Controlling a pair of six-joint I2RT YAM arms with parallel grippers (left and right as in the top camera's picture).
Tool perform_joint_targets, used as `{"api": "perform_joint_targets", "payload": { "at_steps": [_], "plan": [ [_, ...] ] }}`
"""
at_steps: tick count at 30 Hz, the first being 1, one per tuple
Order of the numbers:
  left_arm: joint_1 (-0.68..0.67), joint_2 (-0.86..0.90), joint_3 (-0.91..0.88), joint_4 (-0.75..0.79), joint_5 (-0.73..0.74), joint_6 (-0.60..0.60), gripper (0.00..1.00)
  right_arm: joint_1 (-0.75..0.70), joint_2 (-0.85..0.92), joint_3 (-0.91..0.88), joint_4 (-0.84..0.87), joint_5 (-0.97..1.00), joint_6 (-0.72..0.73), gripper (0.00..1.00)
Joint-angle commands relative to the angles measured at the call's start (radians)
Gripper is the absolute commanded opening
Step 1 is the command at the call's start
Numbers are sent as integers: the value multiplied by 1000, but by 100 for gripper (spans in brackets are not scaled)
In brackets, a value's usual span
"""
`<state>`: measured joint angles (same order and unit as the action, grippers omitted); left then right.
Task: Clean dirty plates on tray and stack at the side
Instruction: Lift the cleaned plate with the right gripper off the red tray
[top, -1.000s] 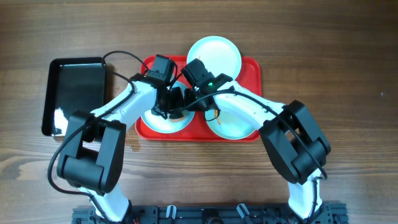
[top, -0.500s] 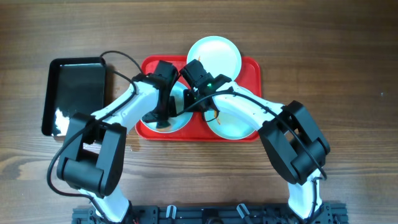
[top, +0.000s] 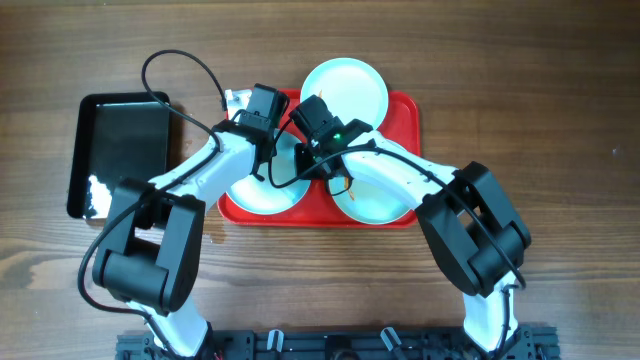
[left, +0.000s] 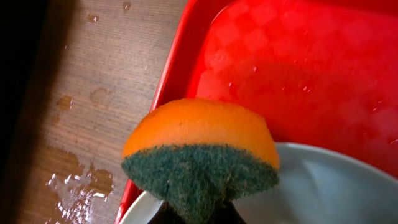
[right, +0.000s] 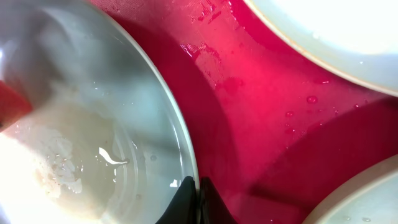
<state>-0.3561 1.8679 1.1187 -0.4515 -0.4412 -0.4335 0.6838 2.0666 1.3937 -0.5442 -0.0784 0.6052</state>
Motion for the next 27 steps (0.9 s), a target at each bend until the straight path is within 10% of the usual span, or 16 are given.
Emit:
{"api": "perform_joint_targets", "payload": {
  "at_steps": [1, 15, 27],
  "plan": [
    [7, -58, 57, -43, -12, -78, 4, 1, 11, 5, 7, 4, -3, 4],
    [150, -517, 93, -426, 260, -99, 4, 1, -97, 85, 28, 24, -97, 4],
    [171, -572, 93, -549, 356, -99, 4, 59, -441, 106, 38, 610, -455, 4]
  ]
}}
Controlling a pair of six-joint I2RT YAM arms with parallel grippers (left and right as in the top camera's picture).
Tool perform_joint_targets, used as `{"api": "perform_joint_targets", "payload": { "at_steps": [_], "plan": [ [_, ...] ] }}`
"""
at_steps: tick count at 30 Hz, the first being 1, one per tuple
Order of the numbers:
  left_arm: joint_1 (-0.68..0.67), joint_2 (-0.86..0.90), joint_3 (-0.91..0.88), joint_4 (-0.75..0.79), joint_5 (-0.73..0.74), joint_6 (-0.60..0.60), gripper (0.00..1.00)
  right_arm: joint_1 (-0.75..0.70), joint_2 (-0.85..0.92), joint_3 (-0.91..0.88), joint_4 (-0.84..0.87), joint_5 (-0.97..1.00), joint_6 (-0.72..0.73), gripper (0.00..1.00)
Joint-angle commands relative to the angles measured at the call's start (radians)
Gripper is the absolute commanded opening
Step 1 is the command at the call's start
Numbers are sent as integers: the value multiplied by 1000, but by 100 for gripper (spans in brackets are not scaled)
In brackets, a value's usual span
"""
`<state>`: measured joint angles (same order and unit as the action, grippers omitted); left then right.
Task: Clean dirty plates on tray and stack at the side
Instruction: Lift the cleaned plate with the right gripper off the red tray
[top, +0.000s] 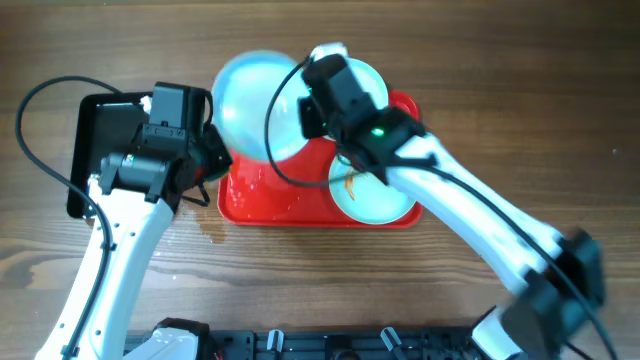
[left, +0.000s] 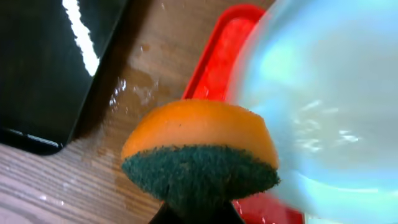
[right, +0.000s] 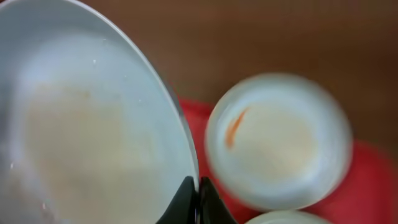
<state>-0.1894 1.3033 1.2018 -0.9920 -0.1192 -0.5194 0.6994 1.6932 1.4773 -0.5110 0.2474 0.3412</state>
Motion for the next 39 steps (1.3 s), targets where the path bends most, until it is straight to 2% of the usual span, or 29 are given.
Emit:
{"api": "perform_joint_targets", "payload": {
  "at_steps": [1, 5, 18, 28, 31, 33, 39],
  "plan": [
    [5, -7, 10, -9, 34, -13, 4, 62, -76, 23, 5, 362, -229, 4],
    [5, -8, 10, -18, 33, -13, 4, 142, -69, 22, 5, 637, -330, 4],
    [5, -7, 9, -46, 32, -9, 4, 241, 74, 20, 25, 1027, -443, 4],
    [5, -7, 8, -50, 32, -9, 4, 291, 88, 20, 42, 1027, -434, 4],
    [5, -7, 8, -53, 32, -9, 4, 291, 88, 20, 16, 1004, -360, 4],
    [5, -7, 8, -53, 32, -9, 4, 291, 88, 20, -42, 909, -275, 4],
    [5, -7, 8, -59, 32, -9, 4, 233, 68, 21, -274, 579, 146, 4]
  ]
}}
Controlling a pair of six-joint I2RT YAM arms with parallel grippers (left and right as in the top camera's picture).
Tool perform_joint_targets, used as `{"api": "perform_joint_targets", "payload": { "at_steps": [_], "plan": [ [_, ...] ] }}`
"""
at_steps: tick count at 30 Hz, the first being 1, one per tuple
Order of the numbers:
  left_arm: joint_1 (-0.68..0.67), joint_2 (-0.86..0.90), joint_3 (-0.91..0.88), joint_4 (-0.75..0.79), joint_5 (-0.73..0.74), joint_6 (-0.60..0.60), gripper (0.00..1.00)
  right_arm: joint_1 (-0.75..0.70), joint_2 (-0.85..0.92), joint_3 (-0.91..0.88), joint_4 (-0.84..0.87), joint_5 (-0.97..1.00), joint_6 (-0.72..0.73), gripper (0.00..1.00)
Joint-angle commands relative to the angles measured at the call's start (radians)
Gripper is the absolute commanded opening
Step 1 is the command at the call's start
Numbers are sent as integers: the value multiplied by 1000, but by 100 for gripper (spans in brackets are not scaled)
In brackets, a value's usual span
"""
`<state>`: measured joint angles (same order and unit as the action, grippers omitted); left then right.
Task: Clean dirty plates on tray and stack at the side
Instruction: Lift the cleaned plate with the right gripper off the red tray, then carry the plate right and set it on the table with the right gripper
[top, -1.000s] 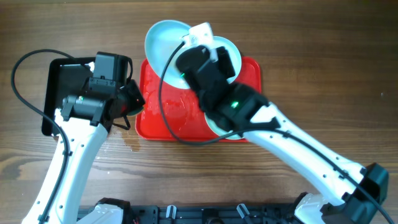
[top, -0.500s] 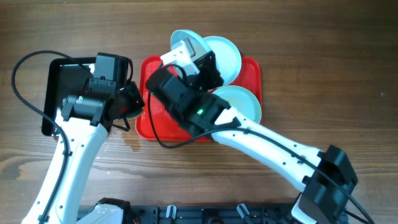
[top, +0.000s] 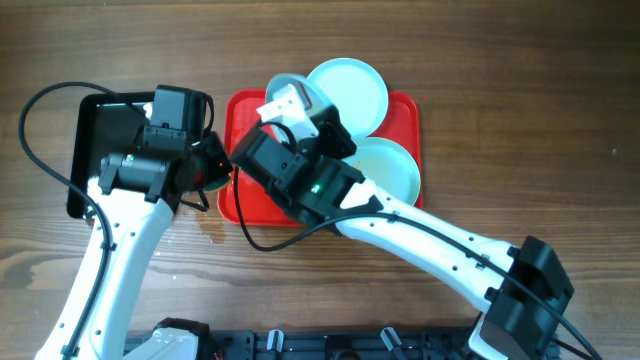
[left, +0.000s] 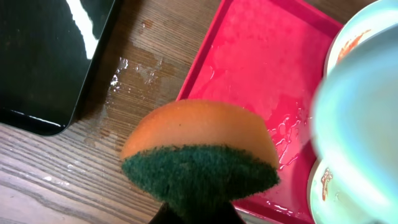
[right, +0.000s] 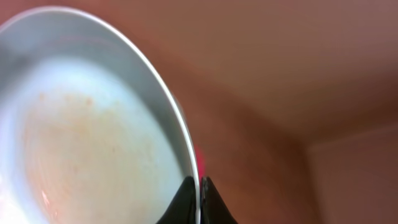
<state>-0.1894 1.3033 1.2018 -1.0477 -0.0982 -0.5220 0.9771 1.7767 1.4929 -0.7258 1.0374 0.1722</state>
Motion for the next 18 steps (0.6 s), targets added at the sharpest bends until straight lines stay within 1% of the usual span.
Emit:
{"api": "perform_joint_targets", "payload": {
  "at_steps": [1, 2, 3, 4, 6, 8, 9, 13, 16, 18],
  "plan": [
    [5, -7, 8, -4, 11, -5, 4, -62, -30, 5, -72, -270, 366, 4],
    [5, -7, 8, -4, 11, -1, 4, -76, -44, 5, -72, -330, 391, 4],
    [5, -7, 8, -3, 10, 19, 4, -103, -69, 5, -58, -473, 410, 4],
    [5, -7, 8, -4, -2, 21, 4, -137, -94, 5, -29, -642, 399, 4],
    [5, -7, 8, -5, -7, 21, 4, -190, -119, 5, 5, -854, 357, 4],
    [5, -7, 8, -5, -7, 21, 4, -259, -134, 5, 4, -991, 351, 4],
    [5, -7, 8, -5, -7, 21, 4, -296, -135, 5, -12, -1019, 351, 4],
    [5, -7, 8, -5, -7, 21, 4, -449, -135, -31, -70, -1024, 351, 4],
    [5, -7, 8, -4, -7, 21, 4, -570, -135, -68, -75, -1024, 342, 4],
    [5, -7, 8, -4, -7, 21, 4, -680, -135, -93, -64, -1071, 320, 4]
  ]
}}
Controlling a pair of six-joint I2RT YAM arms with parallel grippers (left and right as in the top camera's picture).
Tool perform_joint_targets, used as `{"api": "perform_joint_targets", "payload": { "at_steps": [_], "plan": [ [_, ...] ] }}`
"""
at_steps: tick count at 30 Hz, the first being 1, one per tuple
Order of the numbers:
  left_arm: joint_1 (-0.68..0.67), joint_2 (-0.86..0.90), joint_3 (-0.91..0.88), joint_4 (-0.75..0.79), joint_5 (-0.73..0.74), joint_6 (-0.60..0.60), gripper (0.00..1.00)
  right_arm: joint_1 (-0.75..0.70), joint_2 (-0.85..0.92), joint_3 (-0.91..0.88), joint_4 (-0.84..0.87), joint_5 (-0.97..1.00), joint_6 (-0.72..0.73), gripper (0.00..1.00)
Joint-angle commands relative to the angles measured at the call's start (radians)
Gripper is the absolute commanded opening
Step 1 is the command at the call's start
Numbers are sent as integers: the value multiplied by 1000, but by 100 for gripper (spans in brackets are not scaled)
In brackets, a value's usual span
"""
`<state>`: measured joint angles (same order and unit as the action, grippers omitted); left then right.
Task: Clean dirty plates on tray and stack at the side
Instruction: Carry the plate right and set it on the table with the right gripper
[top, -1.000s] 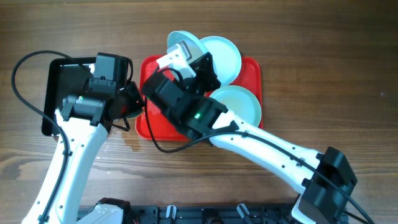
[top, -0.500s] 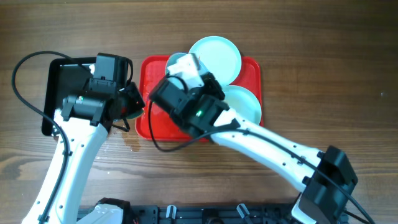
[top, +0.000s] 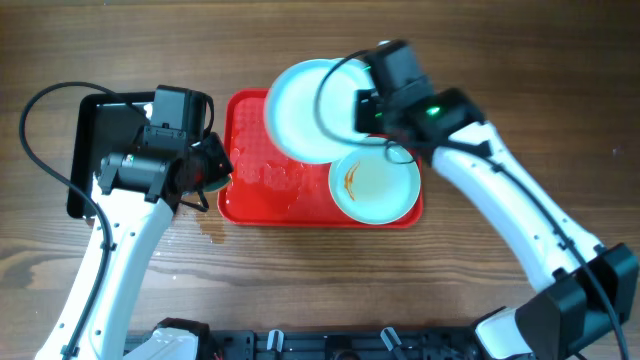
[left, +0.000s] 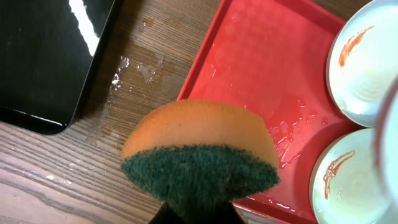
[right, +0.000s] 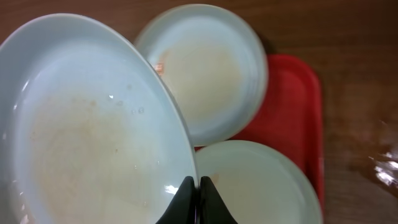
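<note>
My right gripper (right: 199, 188) is shut on the rim of a pale blue plate (right: 93, 137), holding it in the air over the back of the red tray (top: 262, 185). Faint orange smears show on the plate's face. Below it, a second plate (right: 205, 68) sits at the tray's back and a third plate (top: 375, 185), streaked with red sauce, at the front right. Just off the tray's left edge, my left gripper (left: 196, 215) is shut on an orange sponge (left: 199, 140) with its green scouring side toward the camera.
A black tray (top: 115, 150) lies on the wooden table to the left of the red one. Water drops (left: 134, 74) wet the wood between the two trays, and more water lies on the red tray's floor (left: 289, 134).
My right arm has moved from over the tray's left middle to its back right, still holding the plate, which now hangs over the tray's back. The left gripper and sponge have stayed put.
Both grippers were first low over the tray's front-left plate, the left with the sponge and the right shut on the rim. Then the plate was up off the tray and the left gripper had drawn back beside the tray. The plate has stayed in the air since.
</note>
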<state>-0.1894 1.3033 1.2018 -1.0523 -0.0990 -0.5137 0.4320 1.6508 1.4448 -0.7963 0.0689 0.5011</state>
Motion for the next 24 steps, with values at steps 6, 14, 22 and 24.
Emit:
{"api": "perform_joint_targets", "payload": {
  "at_steps": [6, 14, 22, 24],
  "plan": [
    [5, -7, 8, 2, -6, 13, 4, -451, -7, -64, 60, -371, -110, 4],
    [5, -7, 8, 1, -6, 12, 4, -819, 22, -131, 158, -311, -128, 4],
    [5, -7, 8, 1, -6, 12, 4, -1030, 126, -326, 383, -236, 22, 4],
    [5, -7, 8, 1, -6, 12, 4, -1057, 156, -343, 400, -224, 23, 4]
  ]
}}
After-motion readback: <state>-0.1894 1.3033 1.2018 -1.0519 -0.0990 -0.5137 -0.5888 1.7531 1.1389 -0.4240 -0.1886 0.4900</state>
